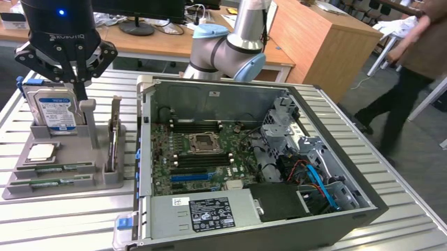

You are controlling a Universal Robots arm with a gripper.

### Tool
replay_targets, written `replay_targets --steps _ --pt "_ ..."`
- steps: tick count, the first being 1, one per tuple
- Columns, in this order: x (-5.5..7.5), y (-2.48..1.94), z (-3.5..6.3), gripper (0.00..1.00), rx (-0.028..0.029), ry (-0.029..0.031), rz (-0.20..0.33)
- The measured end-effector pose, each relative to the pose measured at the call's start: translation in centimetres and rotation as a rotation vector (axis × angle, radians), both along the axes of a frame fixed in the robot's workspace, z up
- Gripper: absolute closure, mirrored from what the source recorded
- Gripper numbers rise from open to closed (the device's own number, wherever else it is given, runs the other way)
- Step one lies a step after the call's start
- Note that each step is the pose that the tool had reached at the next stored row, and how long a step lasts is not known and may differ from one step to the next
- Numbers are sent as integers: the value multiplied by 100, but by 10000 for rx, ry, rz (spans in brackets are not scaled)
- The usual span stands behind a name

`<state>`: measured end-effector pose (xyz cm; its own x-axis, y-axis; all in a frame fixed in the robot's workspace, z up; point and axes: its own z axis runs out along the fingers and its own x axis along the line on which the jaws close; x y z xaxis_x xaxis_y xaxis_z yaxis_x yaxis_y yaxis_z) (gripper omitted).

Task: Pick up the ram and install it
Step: 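Pick up the ram and move it above insertion slot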

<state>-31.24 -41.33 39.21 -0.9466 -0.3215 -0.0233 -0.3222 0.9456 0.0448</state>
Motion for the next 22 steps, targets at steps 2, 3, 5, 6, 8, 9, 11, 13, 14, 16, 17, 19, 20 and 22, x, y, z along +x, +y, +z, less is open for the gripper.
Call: replay_targets --steps 2,3,5,6,8,9,11,13,14,16,17,19,20,22 --pt "0 0 0 90 0 0 44" --pt "0 0 0 90 0 0 67" --pt "0 0 0 90 0 0 114" --pt "0 0 0 90 0 0 136" --pt "0 0 0 90 0 0 183" --pt "0 0 0 90 -1 0 205" --pt "0 0 0 90 -1 0 299" --pt "0 0 0 90 0 0 368" --pt "0 0 0 90 0 0 394" --pt "0 0 0 90 0 0 441" --pt "0 0 0 90 -1 0 464" --pt "0 0 0 90 0 0 510" --pt "0 0 0 90 -1 0 532" --pt "0 0 0 90 0 0 578"
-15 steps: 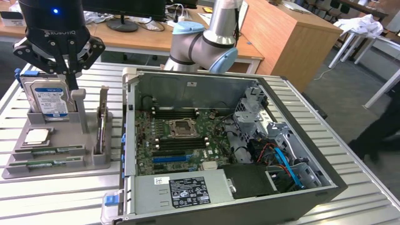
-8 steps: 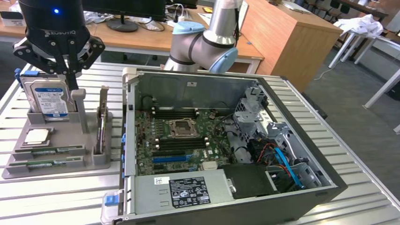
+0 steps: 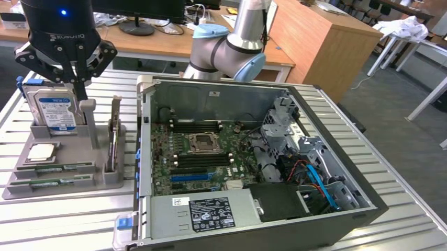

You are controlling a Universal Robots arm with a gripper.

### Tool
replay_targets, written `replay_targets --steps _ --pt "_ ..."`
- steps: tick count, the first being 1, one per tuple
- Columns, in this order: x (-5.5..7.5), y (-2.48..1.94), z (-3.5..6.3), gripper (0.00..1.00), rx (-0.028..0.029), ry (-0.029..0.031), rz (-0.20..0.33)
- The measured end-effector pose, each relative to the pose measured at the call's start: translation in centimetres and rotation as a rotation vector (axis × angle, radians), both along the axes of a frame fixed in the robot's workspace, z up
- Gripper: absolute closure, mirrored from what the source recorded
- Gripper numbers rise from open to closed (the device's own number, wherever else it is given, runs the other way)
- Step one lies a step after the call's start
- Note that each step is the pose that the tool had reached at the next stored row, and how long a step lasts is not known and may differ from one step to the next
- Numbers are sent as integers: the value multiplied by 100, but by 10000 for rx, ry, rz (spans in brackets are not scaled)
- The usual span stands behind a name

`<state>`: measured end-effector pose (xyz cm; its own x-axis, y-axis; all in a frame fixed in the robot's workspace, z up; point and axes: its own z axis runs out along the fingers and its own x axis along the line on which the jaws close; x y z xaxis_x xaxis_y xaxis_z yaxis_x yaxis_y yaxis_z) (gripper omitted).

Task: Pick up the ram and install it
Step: 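Pick up the ram and move it above insertion slot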

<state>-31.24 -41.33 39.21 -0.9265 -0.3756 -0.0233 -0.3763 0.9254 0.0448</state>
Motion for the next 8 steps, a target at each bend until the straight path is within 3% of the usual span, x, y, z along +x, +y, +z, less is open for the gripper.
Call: replay_targets --steps 8 --pt "0 0 0 90 0 0 185"
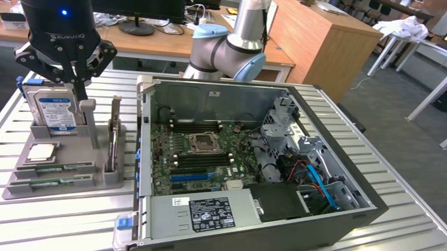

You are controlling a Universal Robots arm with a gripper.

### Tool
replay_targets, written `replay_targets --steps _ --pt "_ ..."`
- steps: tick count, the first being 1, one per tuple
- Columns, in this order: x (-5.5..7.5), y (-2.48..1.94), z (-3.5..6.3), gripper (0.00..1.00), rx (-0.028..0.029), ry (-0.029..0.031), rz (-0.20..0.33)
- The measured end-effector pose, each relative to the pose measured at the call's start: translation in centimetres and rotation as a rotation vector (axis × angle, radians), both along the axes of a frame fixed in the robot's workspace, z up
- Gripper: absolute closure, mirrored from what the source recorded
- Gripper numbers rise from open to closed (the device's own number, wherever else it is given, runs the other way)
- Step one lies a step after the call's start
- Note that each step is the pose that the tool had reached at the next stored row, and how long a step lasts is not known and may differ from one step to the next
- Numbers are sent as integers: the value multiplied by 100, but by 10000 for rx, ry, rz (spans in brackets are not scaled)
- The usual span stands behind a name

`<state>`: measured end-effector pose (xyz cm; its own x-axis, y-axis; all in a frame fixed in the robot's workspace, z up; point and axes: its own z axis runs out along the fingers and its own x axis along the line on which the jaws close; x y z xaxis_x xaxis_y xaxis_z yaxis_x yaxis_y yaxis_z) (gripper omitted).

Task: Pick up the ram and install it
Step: 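Pick up the ram and move it above insertion slot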

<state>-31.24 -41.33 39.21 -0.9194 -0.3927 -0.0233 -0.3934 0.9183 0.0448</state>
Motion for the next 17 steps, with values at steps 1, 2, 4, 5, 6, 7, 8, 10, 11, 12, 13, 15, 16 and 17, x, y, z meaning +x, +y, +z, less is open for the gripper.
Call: replay_targets --steps 1,2,4,5,6,7,8,10,11,12,13,15,16,17 --pt "0 0 0 90 0 -1 24" --pt "0 0 0 90 0 0 47" --pt "0 0 0 90 0 -1 94" --pt "0 0 0 90 0 0 117" --pt "0 0 0 90 0 -1 140" --pt "0 0 0 90 0 0 166" --pt "0 0 0 90 0 -1 189" --pt "0 0 0 90 0 0 236" --pt "0 0 0 90 0 0 260" --pt "0 0 0 90 -1 -1 282" --pt "0 0 0 90 0 0 305" --pt "0 0 0 90 0 -1 354" --pt "0 0 0 90 0 0 379" --pt "0 0 0 90 0 0 403"
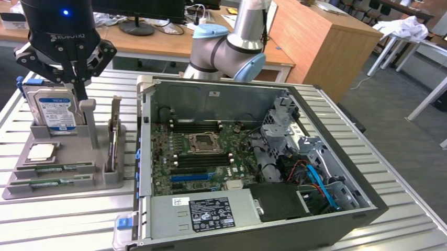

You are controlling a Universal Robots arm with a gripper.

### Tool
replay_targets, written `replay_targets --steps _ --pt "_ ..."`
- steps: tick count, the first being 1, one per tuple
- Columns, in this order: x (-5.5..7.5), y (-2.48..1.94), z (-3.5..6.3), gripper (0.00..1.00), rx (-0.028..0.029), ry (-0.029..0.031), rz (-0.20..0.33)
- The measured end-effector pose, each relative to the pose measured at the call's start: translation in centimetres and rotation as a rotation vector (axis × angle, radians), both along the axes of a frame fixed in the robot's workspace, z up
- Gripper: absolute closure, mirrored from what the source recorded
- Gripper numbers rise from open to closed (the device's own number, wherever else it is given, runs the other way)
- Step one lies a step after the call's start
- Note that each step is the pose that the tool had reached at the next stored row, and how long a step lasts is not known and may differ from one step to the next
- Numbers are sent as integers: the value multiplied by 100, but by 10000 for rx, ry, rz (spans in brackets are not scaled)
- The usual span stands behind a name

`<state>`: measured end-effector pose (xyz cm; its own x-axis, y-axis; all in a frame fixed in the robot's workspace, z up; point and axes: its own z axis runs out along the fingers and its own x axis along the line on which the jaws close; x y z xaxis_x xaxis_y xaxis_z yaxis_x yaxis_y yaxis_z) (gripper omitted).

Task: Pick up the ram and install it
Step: 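Pick up the ram and move it above insertion slot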

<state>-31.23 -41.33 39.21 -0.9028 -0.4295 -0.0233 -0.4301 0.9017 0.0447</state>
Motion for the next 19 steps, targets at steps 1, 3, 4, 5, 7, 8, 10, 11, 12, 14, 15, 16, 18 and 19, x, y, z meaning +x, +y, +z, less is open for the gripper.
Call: replay_targets --steps 1,3,4,5,7,8,10,11,12,14,15,16,18,19 --pt "0 0 0 90 0 0 24" --pt "0 0 0 90 0 0 75" --pt "0 0 0 90 0 0 97" --pt "0 0 0 90 0 0 120" --pt "0 0 0 90 0 0 164" --pt "0 0 0 90 0 0 188" --pt "0 0 0 90 1 0 233" --pt "0 0 0 90 0 0 255" --pt "0 0 0 90 0 0 278" --pt "0 0 0 90 0 0 322" --pt "0 0 0 90 0 0 344" --pt "0 0 0 90 0 0 367" --pt "0 0 0 90 0 0 415" --pt "0 0 0 90 0 0 436"
